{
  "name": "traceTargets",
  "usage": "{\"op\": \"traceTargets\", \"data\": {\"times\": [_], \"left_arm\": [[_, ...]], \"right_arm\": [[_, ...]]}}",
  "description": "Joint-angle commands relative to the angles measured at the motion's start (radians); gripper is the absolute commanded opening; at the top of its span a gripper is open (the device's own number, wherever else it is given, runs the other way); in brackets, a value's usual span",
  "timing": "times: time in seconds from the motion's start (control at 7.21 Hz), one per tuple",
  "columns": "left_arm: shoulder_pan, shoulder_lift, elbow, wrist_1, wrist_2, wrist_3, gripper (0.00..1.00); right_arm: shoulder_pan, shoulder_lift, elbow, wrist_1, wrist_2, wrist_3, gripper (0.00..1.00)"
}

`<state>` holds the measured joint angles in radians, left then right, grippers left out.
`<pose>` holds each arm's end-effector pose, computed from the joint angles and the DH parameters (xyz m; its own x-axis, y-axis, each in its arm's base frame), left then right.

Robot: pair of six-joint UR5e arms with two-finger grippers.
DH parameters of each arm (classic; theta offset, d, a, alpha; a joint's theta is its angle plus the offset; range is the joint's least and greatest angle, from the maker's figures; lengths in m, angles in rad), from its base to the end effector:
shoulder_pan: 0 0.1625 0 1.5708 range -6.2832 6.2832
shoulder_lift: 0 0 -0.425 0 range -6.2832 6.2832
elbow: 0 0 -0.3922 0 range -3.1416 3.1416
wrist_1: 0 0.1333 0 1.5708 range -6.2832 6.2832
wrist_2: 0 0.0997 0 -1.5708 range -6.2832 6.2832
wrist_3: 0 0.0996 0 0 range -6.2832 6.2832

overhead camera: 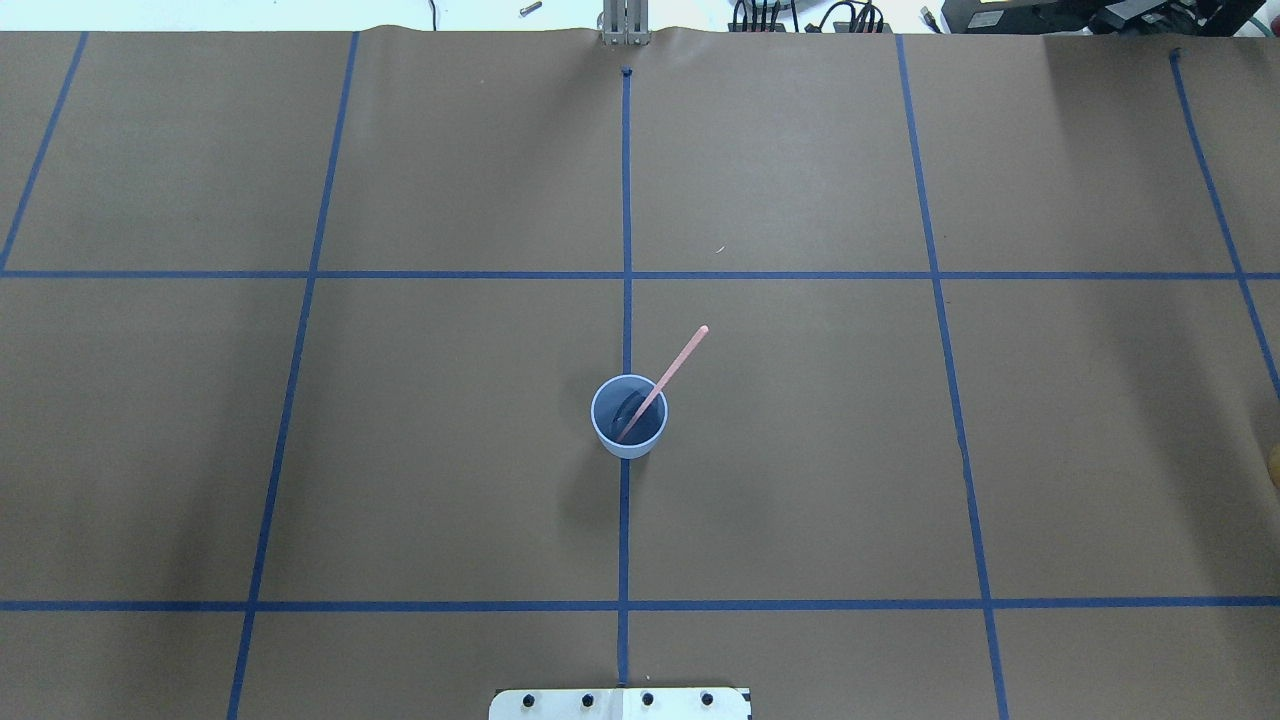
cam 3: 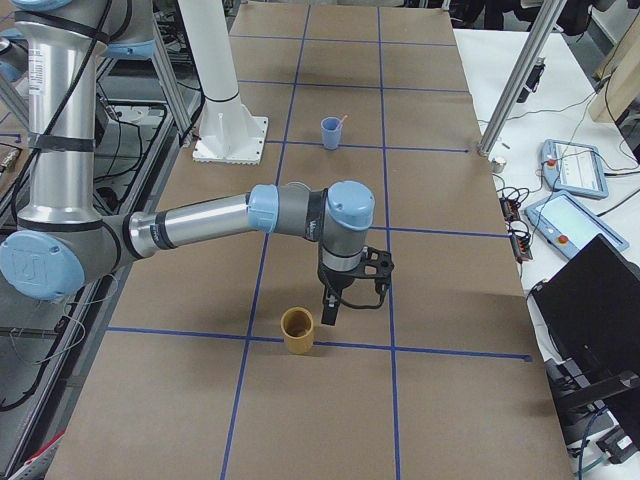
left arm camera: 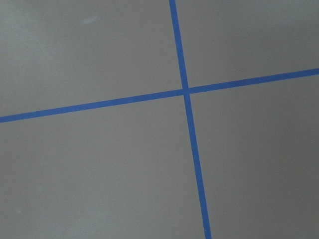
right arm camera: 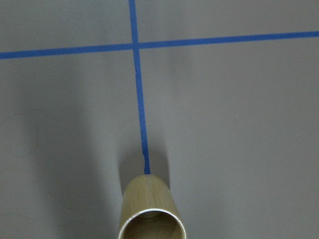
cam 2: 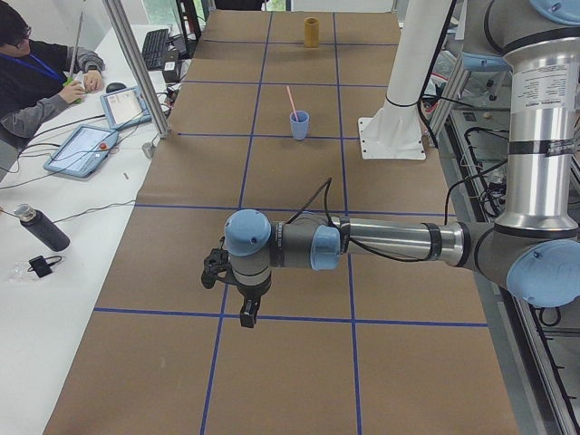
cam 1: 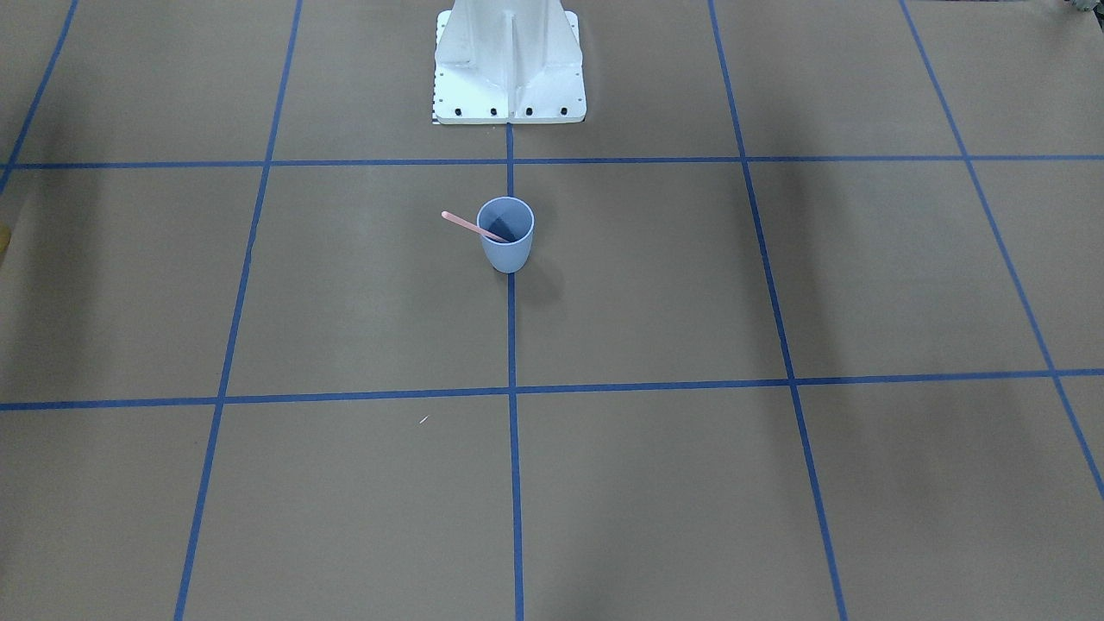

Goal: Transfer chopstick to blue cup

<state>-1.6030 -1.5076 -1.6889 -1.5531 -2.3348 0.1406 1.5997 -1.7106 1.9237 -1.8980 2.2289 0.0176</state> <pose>-0.0794 -0.4648 0.6333 0.7199 0.1424 -0.6793 -0.0694 0.9886 0.1337 0.0843 -0.4119 0.5900 0.7882 0.1099 0.6055 -0.0426 0.9913 -0.1245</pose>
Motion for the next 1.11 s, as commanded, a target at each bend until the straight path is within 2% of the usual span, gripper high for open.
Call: {"op": "traceTargets", "data": {"times": [0.0, 0.28, 0.55, 0.69, 0.97], "left_arm": [[0.0, 0.004, -0.002, -0.001, 0.0, 0.0, 0.98], [0.0, 0.004, 0.0, -0.001, 0.0, 0.0, 0.98], [0.0, 0.004, 0.0, -0.001, -0.001, 0.0, 0.98], [0.0, 0.004, 0.0, -0.001, -0.001, 0.0, 0.99], [0.0, 0.004, -0.005, -0.001, -0.001, 0.0, 0.98]], "right_arm": [[0.019, -0.082, -0.018, 0.113, 0.003, -0.008, 1.0], [0.019, -0.084, -0.035, 0.163, 0.0, 0.004, 1.0], [0.016, -0.074, -0.138, 0.306, 0.005, 0.013, 1.0], [0.01, -0.072, -0.166, 0.36, 0.018, 0.078, 1.0], [-0.01, -0.072, -0.164, 0.405, 0.028, 0.142, 1.0]]}}
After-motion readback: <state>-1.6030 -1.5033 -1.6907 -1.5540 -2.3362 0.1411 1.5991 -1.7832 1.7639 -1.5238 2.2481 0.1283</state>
